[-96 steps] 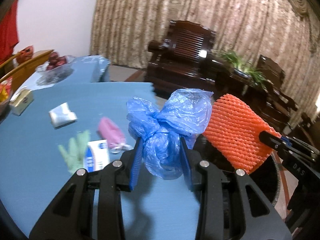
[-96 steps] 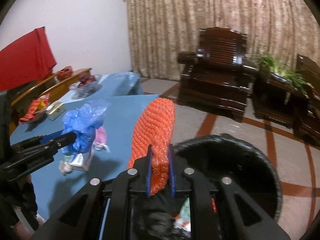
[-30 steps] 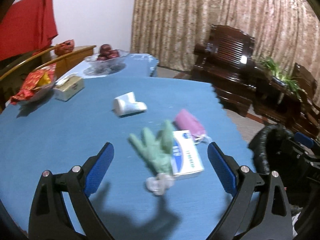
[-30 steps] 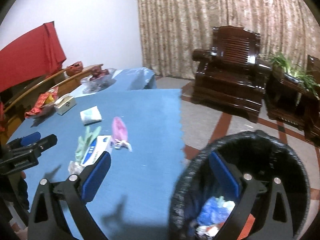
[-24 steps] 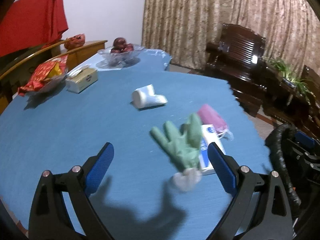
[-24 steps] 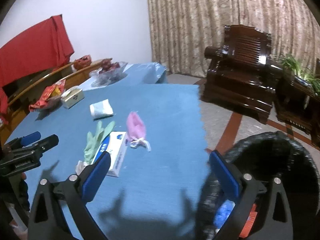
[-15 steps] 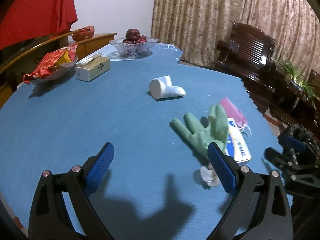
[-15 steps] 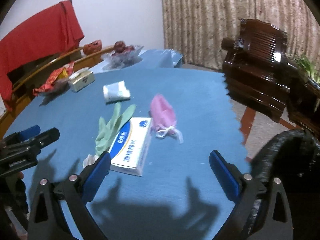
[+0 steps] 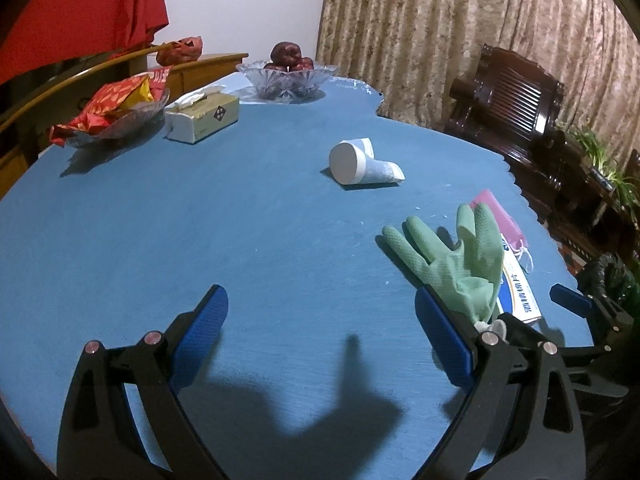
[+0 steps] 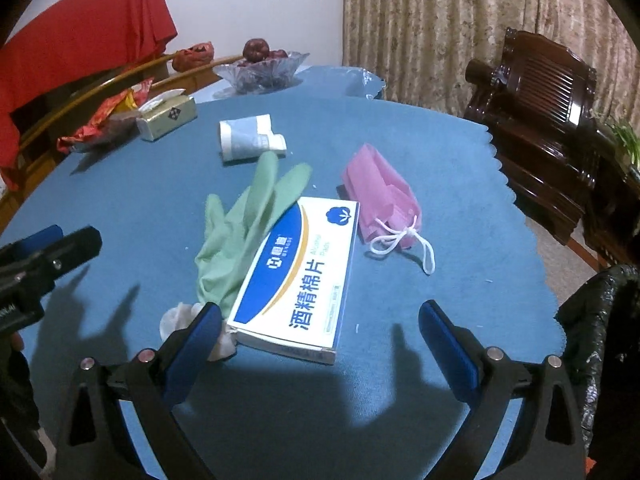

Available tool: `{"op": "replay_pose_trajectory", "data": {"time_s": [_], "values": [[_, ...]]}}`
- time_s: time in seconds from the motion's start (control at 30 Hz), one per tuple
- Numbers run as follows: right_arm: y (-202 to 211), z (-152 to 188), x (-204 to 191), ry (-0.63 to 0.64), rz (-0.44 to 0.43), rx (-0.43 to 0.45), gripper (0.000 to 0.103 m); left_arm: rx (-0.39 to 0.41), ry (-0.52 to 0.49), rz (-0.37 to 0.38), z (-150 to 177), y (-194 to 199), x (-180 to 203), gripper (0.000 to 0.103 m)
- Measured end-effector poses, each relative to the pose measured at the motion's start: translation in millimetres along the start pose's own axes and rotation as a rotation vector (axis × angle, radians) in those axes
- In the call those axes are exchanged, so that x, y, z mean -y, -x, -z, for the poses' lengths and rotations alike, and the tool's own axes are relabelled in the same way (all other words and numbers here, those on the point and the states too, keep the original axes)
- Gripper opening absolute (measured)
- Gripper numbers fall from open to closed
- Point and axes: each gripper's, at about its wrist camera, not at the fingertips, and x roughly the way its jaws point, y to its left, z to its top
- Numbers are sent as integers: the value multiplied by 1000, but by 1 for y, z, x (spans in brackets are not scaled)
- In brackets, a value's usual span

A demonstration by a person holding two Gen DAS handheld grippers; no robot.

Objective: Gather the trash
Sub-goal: 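Close the right tool on the white alcohol-wipes box, then grasp the green glove and white cloth with the left tool while right holds the box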

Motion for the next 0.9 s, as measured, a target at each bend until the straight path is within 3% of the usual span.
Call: {"op": "replay_pose_trajectory", "data": {"time_s": [0.2,0.33,0.53,0.6,0.73,0.9], "values": [[3,1,16,-11,56,-10,97,-6,4,9,0,-4,2,92],[4,-2,20,-18,24,0,96,-9,1,12,1,-6,6,92],[-9,-8,12,20,-33,-11,76,-6,-2,9,-1,-4,7,92],[-14,-9,10,24,-43,-28,64,-6,-5,9,-1,-4,7,92],[-27,-10,7,29,-62,-76,61,-8,-9,13,-2,-3,10,92],[-22,-9,9,28,-73,-65,54,-9,-18,15,-3,0,15,92]]}}
